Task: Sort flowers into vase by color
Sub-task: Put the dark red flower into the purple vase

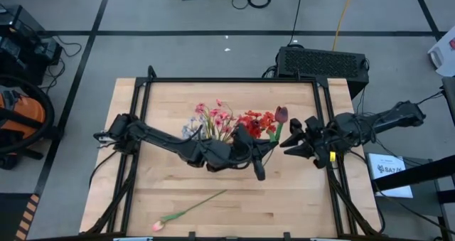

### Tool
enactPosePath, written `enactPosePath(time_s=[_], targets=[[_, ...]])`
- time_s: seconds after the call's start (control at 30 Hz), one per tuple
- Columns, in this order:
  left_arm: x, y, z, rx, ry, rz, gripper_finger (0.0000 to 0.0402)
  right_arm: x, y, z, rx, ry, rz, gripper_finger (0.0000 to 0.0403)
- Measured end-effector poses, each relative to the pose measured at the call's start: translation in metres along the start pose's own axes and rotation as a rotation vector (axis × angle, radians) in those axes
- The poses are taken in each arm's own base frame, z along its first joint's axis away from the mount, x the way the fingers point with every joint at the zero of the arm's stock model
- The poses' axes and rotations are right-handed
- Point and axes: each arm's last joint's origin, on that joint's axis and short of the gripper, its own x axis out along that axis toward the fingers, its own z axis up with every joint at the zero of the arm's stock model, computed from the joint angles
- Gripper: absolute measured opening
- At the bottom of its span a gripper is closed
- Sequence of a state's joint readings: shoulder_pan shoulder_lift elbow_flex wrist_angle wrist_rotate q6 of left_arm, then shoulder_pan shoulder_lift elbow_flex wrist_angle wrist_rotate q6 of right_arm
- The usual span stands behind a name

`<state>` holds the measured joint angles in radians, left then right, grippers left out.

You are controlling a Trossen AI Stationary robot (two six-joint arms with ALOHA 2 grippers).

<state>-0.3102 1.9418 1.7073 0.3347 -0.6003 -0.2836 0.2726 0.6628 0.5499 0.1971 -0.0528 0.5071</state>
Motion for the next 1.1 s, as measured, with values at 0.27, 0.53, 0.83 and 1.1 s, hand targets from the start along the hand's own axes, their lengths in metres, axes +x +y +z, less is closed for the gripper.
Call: enactPosePath(time_s=[0.27,0.53,0.83,1.1], targets=[[0.001,0.002,0.000,0.001,0.002,-0.002,0.0008,0.015,0.000,0.001,-0.094,-0.059,0.025,0.0141],[0.002,0.003,0.001,0.003,0.006,-0.012,0.0010,0.028,-0.005,-0.004,-0.110,-0.060,-0.005,0.0141],[0.006,0.005,-0.007,-0.012,0.023,-0.004,0.0011,0.034,-0.004,-0.002,-0.156,-0.110,0.018,0.0106],[0.008,0.006,-0.010,-0.032,0.024,-0.007,0.0013,0.034,-0.005,-0.003,-0.193,-0.101,0.015,0.0010]])
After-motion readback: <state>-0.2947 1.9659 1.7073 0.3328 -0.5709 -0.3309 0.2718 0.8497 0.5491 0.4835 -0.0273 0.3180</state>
